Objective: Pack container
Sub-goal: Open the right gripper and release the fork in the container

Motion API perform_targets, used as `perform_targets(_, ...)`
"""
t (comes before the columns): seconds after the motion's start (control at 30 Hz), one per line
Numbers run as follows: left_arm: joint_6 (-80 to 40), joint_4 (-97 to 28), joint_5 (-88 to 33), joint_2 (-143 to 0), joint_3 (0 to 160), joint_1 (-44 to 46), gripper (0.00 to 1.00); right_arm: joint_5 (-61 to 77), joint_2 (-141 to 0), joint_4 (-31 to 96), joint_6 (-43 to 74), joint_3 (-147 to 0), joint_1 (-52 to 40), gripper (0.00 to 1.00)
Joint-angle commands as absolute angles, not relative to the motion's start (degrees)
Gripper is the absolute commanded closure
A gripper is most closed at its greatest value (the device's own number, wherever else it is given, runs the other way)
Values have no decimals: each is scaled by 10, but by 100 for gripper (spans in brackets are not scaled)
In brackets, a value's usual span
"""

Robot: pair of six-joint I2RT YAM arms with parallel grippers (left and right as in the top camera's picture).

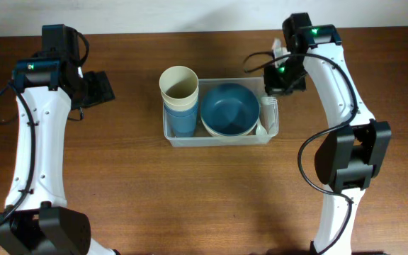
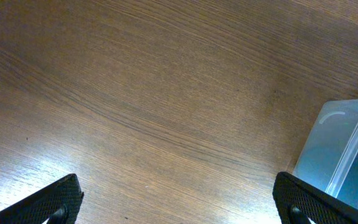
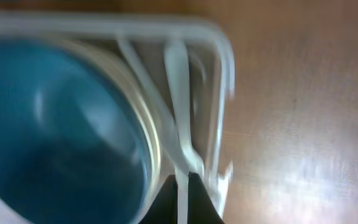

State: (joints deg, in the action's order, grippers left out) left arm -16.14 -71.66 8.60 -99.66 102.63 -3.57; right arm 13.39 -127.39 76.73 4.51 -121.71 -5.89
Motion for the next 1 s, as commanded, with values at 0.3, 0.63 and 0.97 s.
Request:
perform_targets(0.3,-167,-716,88,-996,1022,-38,0,121,-1304,757,49,-1228,-60,96)
perform_targets(0.63,-167,-716,88,-996,1022,-38,0,122,-1312,785,50,-1228,-60,96)
perform_targets(0.97,-167,-716,88,-996,1022,-38,0,148,-1310,849,50,-1250,-60,97)
